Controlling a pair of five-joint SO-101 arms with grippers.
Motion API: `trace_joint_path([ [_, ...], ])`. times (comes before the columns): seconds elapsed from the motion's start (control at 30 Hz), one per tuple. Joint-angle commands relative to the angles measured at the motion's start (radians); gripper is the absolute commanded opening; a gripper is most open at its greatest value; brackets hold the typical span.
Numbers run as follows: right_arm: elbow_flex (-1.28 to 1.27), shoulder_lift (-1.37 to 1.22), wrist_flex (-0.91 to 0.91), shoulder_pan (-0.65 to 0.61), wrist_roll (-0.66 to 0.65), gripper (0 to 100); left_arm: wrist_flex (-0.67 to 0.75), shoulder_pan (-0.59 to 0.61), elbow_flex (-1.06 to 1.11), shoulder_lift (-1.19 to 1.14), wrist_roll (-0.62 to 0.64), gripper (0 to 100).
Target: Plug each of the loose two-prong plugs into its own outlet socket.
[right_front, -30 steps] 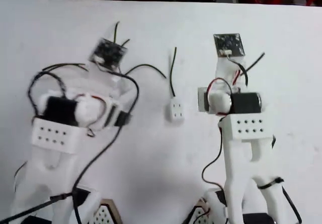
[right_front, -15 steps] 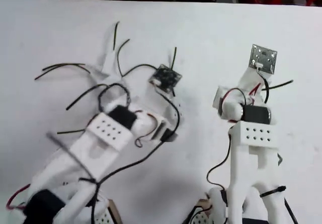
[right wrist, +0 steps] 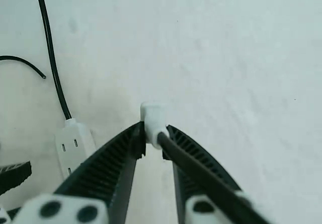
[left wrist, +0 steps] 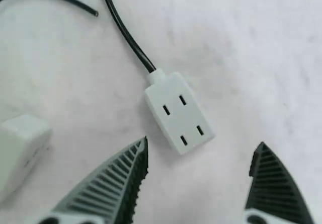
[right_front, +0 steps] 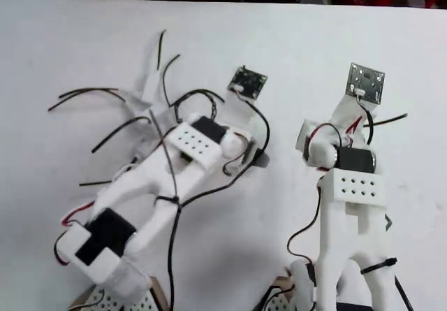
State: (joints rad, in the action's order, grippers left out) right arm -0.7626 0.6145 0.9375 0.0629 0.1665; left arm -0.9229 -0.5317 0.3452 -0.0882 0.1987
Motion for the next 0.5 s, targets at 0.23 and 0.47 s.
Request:
trace_joint_path([
  [0.23, 0.008, 0.036, -0.016, 0.01, -0.002, 1.7, 0.184, -0.005, -0.077, -0.17, 0.005, 25],
  [0.47, 0.008, 0.036, -0.016, 0.036, -0.003, 1.7, 0.049, -0.015, -0.11, -0.173, -0.276, 25],
])
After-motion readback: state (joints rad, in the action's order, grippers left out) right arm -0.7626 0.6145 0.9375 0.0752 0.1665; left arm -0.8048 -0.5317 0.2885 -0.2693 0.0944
